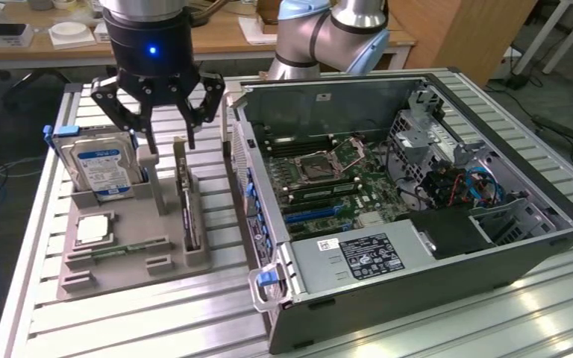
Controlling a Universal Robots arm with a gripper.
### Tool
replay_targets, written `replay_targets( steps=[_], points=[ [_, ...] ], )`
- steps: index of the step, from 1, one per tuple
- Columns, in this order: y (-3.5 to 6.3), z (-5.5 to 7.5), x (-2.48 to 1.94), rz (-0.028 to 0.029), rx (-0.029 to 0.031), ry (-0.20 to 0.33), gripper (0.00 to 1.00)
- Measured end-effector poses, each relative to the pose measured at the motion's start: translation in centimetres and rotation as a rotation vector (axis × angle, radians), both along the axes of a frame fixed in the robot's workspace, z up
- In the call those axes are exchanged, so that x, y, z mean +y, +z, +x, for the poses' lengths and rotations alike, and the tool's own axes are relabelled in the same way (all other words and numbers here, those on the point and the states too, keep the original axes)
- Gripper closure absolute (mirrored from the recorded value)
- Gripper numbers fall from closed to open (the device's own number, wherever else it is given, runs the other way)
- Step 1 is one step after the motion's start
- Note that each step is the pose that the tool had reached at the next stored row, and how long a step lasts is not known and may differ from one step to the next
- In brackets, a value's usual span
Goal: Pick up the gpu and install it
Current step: 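Pick up the gpu and move the gpu toward the slot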
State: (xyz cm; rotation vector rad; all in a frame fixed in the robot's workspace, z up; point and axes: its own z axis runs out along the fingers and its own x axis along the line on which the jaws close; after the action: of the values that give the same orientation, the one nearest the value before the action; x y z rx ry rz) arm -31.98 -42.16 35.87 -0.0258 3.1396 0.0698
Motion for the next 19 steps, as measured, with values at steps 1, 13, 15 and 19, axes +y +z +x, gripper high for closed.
replay_targets(
  steps=[1, 13, 15, 19],
  points=[
    [-0.09, 0.0, -0.01, 0.0, 0.0, 0.0, 0.47],
    [-1.0, 0.1, -0.03, -0.0014, -0.0014, 0.003, 0.47],
    [-1.2, 0.1, -0.03, -0.0014, -0.0015, 0.003, 0.47],
    [-1.68, 0.1, -0.03, -0.0014, -0.0015, 0.003, 0.47]
  ],
)
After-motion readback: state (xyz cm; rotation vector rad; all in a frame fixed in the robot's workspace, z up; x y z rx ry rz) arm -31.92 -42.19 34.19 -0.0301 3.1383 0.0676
